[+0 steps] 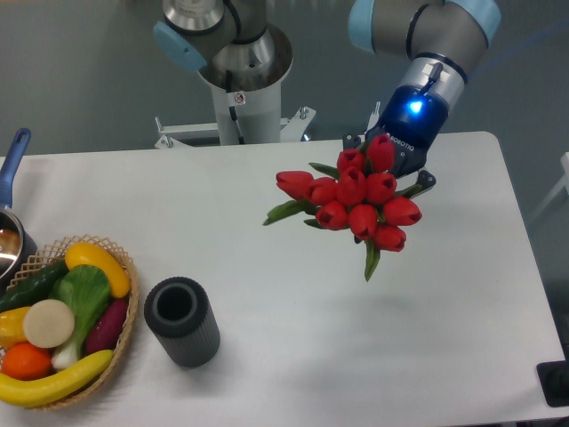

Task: Insert the flowers into the vase
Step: 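Carry the red tulip bunch with the gripper toward the grey vase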

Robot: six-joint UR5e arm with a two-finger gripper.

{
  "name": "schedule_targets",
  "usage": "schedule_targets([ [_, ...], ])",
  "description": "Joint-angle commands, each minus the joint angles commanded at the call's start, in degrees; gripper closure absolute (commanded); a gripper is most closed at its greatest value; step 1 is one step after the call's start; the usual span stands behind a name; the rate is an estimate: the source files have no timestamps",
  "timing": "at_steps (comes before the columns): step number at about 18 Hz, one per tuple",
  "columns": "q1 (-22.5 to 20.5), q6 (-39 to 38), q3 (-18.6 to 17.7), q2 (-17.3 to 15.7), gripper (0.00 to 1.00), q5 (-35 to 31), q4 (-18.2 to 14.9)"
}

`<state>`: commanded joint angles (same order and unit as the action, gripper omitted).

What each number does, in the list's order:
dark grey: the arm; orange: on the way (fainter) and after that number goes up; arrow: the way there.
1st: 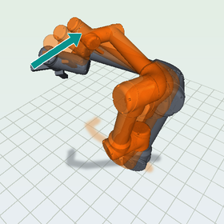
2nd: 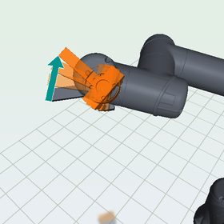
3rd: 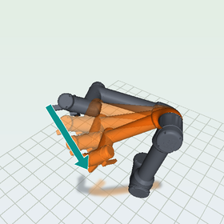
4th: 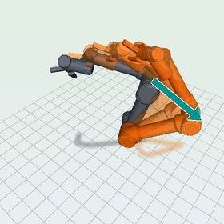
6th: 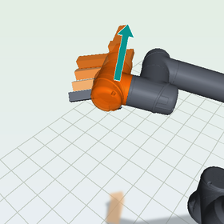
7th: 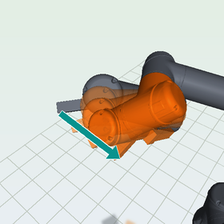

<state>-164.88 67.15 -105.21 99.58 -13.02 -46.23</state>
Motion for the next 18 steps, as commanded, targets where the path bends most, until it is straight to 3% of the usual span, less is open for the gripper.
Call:
schedule_targets([
  [4,3.68,5.35,0.09,0.7,0.79,5.54,0.44],
  [10,8.96,6.33,0.35,1.67,0.81,10.73,0.62],
  [18,16.08,8.53,1.4,2.63,0.81,11.0,0.62],
])
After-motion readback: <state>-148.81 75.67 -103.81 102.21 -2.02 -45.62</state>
